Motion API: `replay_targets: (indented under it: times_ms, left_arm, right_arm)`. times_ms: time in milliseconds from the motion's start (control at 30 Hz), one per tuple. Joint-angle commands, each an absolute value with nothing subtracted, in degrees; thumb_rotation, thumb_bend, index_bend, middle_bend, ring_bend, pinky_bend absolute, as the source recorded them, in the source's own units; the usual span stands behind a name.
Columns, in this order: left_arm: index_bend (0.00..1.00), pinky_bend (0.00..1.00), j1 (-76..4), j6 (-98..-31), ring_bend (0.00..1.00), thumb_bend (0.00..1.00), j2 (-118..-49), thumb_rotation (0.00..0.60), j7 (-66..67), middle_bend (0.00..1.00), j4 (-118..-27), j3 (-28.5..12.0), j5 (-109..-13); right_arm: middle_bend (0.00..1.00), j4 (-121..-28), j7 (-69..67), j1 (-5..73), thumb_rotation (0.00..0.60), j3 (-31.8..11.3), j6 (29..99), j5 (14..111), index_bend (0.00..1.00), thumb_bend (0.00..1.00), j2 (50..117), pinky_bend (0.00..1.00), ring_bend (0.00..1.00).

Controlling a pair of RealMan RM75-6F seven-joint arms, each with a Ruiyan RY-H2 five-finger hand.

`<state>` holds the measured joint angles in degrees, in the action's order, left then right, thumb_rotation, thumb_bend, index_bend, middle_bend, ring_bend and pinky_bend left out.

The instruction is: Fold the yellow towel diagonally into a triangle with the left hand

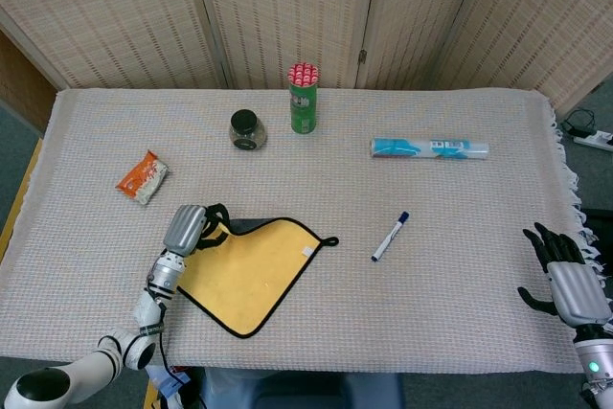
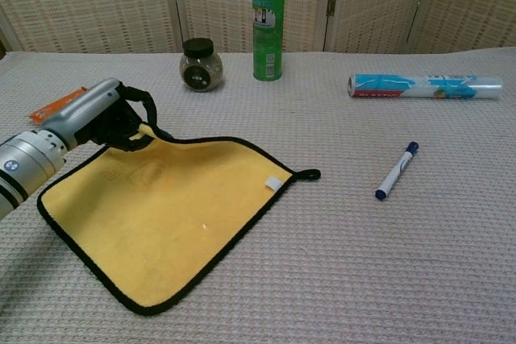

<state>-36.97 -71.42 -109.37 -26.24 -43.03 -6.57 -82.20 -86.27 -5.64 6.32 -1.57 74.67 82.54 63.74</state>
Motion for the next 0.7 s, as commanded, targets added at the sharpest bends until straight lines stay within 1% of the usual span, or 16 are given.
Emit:
replay_targets:
  times_ms: [33,200,300,533,700]
  left_arm:
    - [0.65,1.0,-33.0,-76.2,1.0,0.47,-106.1,0.6,-18.9,1.0,-50.9,-5.3,-83.2]
    - [0.65,1.0,-29.3,-80.3,1.0,0.48,-104.4,0.6,-12.6,1.0,-58.5,-3.0,-84.8]
    - [0.66,1.0,-27.3,-82.6,1.0,0.48,-104.5,0.6,-9.7,1.0,-60.1,-1.4,-86.2]
    - [0.66,1.0,-22.6,-85.4,1.0,0.48,-105.4,0.6,-7.8,1.0,-62.7,2.0,-87.9]
    - [0.66,1.0,-20.4,-86.5,1.0,0.48,-107.8,0.6,-6.5,1.0,-60.1,3.7,-89.6]
  right_arm:
    - [0.0,-86.6,-6.0,6.2,0.6,-1.3,75.2,83.2,0.0,0.33,63.5,0.0,0.0]
    - [0.0,-87.3,-6.6,5.9,0.6,-0.8,76.3,84.8,0.0,0.34,63.0,0.0,0.0]
    - [0.0,-87.9,-6.8,5.6,0.6,-0.4,77.2,85.9,0.0,0.34,62.7,0.0,0.0]
    - [0.0,-88.8,-6.7,5.1,0.6,0.4,79.0,88.2,0.0,0.34,62.3,0.0,0.0]
    - [0.0,-89.4,-6.4,4.9,0.6,0.8,79.9,89.3,0.0,0.34,62.3,0.0,0.0]
